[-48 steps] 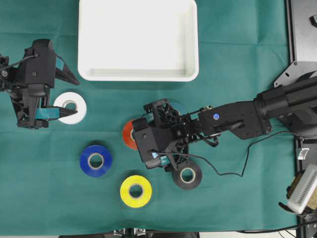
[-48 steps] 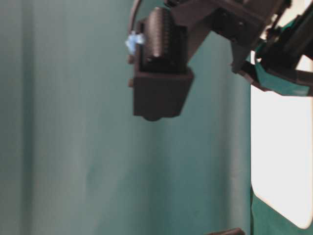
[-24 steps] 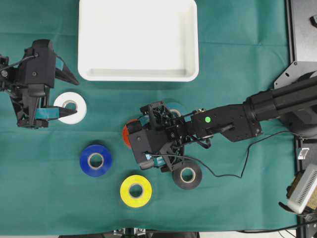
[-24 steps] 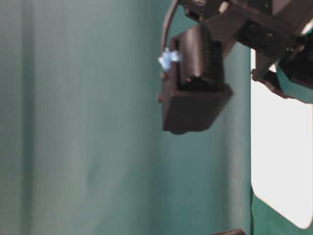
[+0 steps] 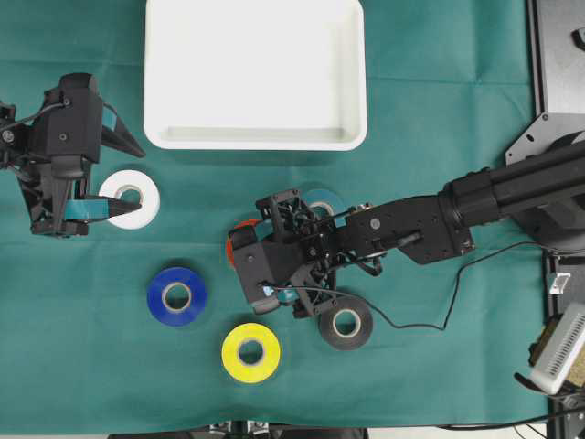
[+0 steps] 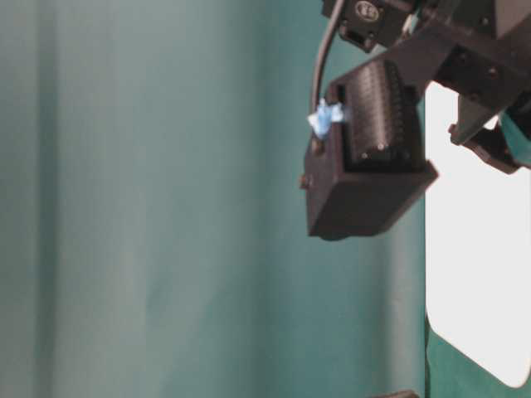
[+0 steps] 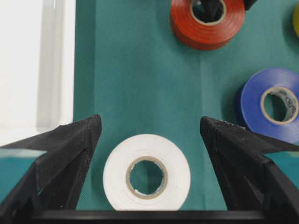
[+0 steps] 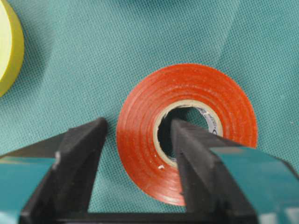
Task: Put the tape alternately from left to right into the white case.
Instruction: 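Lower the right gripper into the red tape roll's hole and grasp it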
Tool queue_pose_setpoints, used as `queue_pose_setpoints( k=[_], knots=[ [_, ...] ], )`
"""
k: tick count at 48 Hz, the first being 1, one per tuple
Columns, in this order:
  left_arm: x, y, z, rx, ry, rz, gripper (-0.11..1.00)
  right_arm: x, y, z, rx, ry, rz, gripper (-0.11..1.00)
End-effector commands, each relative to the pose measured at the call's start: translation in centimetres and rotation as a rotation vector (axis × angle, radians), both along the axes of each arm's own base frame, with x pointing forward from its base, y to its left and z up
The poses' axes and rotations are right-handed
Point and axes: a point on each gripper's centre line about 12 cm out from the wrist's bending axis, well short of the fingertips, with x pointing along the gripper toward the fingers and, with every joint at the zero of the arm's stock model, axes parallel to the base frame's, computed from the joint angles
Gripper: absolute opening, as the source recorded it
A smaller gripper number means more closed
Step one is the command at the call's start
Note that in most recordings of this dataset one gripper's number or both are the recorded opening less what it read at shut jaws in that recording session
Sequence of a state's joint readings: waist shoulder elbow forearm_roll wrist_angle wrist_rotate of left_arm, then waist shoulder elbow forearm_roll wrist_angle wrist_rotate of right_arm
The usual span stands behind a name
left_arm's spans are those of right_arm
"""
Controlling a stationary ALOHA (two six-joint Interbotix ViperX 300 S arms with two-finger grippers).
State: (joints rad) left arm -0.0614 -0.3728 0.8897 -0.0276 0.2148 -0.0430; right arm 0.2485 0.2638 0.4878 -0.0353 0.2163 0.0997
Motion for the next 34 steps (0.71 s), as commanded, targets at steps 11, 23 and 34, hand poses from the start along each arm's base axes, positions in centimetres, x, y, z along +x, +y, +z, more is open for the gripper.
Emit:
queue_pose_setpoints(
  k=[11, 23, 34],
  knots=[
    [0.2, 0.0, 0.6, -0.004, -0.021, 0.003, 0.64, 0.8, 0.1, 1.4, 0.011, -0.046, 0.0, 0.27],
    [0.2, 0.1, 0.6, -0.004, -0.021, 0.005, 0.64, 0.9, 0.2, 1.5, 0.012, -0.049, 0.001, 0.27],
    [0.2, 0.1, 0.6, -0.004, -0.021, 0.005, 0.64, 0.8, 0.5, 4.2, 0.024, -0.1, 0.007, 0.27]
  ],
)
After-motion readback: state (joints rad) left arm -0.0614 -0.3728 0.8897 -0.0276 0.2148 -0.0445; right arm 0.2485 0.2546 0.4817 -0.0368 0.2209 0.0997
